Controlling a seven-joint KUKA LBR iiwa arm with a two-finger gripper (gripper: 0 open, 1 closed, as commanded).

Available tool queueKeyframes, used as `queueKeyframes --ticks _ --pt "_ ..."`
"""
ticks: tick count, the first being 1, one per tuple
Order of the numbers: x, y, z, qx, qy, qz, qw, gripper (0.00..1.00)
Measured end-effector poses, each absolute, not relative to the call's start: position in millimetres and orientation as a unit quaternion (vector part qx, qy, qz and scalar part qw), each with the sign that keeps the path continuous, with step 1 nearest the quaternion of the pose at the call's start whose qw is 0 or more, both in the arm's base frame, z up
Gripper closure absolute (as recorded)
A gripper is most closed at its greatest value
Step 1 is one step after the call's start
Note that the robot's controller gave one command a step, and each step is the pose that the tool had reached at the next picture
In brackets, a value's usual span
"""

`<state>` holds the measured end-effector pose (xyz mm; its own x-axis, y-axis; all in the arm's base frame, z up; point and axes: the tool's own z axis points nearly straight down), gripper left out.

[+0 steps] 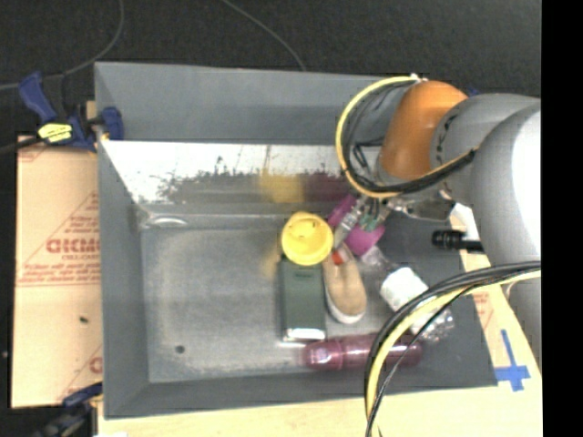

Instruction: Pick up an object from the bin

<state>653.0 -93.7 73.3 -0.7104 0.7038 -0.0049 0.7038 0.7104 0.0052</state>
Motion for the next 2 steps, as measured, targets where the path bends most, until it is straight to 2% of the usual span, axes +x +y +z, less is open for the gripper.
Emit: queueKeyframes --ticks 1,2 --pt "652.1 -94 76 0.38 0.925 0.001 0.003 1.0" --pt "650.2 -93 94 0.38 0.925 0.001 0.002 1.0"
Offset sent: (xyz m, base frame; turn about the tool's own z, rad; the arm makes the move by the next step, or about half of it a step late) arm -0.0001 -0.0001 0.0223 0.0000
